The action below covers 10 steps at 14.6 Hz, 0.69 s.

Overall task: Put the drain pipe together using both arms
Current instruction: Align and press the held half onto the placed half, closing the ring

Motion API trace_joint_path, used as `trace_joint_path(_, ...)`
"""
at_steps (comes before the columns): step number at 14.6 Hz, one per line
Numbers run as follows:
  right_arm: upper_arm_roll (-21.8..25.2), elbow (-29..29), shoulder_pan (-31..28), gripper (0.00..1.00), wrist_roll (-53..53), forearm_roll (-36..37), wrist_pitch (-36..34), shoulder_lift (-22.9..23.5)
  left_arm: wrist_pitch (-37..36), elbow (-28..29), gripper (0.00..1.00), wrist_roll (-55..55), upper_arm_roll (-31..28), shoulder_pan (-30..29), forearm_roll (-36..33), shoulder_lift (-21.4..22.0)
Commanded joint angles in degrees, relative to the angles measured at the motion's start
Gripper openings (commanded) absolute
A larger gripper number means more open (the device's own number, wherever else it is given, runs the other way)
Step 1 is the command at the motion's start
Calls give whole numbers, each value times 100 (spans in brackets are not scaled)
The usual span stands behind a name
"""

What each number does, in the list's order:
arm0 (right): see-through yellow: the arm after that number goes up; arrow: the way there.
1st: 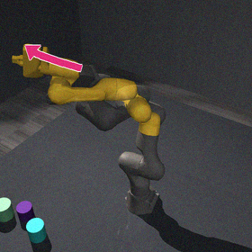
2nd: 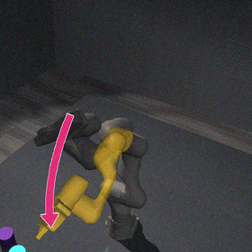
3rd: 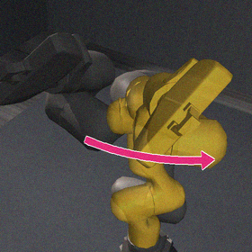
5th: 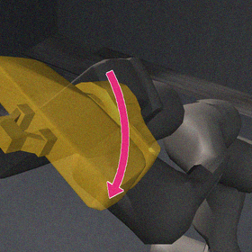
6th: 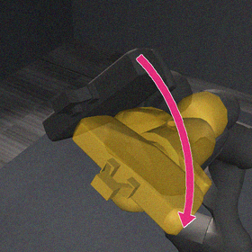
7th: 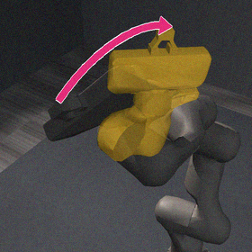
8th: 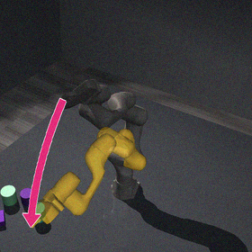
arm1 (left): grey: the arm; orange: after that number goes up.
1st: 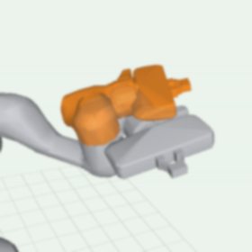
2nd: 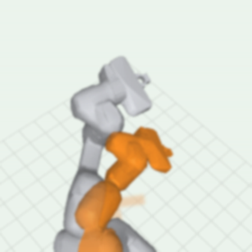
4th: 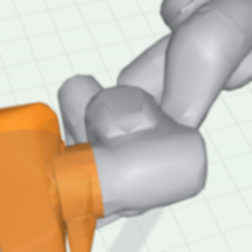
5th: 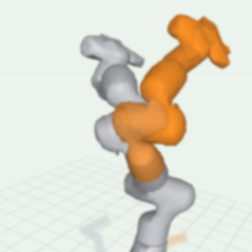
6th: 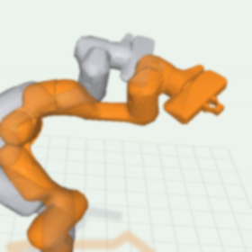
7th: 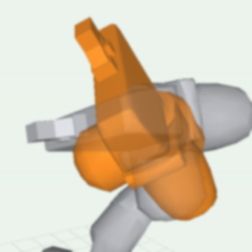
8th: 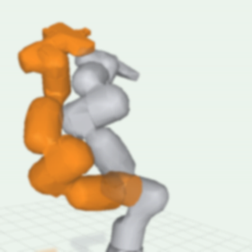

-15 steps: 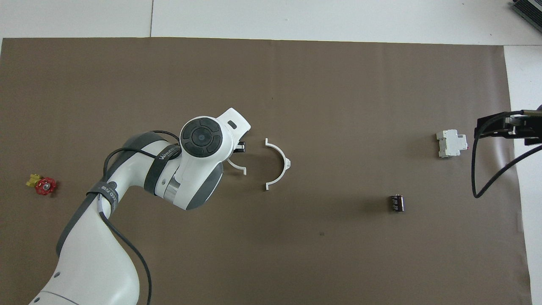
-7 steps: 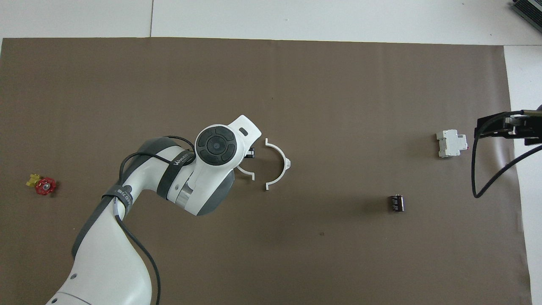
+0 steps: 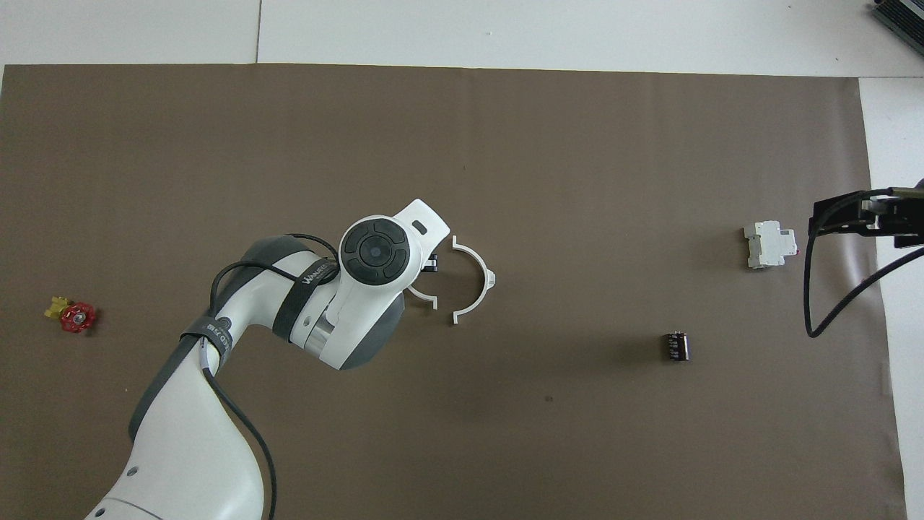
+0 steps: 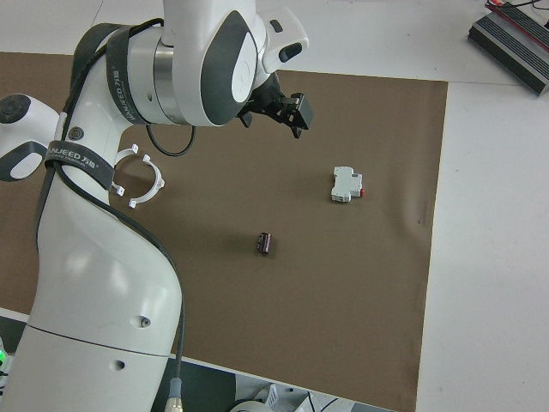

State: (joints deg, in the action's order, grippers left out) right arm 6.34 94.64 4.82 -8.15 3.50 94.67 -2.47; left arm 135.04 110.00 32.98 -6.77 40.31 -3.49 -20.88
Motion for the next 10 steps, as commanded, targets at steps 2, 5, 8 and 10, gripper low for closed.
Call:
trace_joint_path(2,-36,63,-43,100,121,10,-18,-78,180,100,0,331,-114,222,-178,-12)
trace_joint_path(5,-36,63,-43,100,121,10,-18,-78,181,118,0,349,-114,232,-178,5)
trace_joint_path(8,-27,63,-43,100,121,10,-18,-78,163,144,0,454,-114,311,-196,5)
trace_joint_path(10,-27,63,-43,100,121,10,-18,-78,172,188,0,463,-114,319,-266,23)
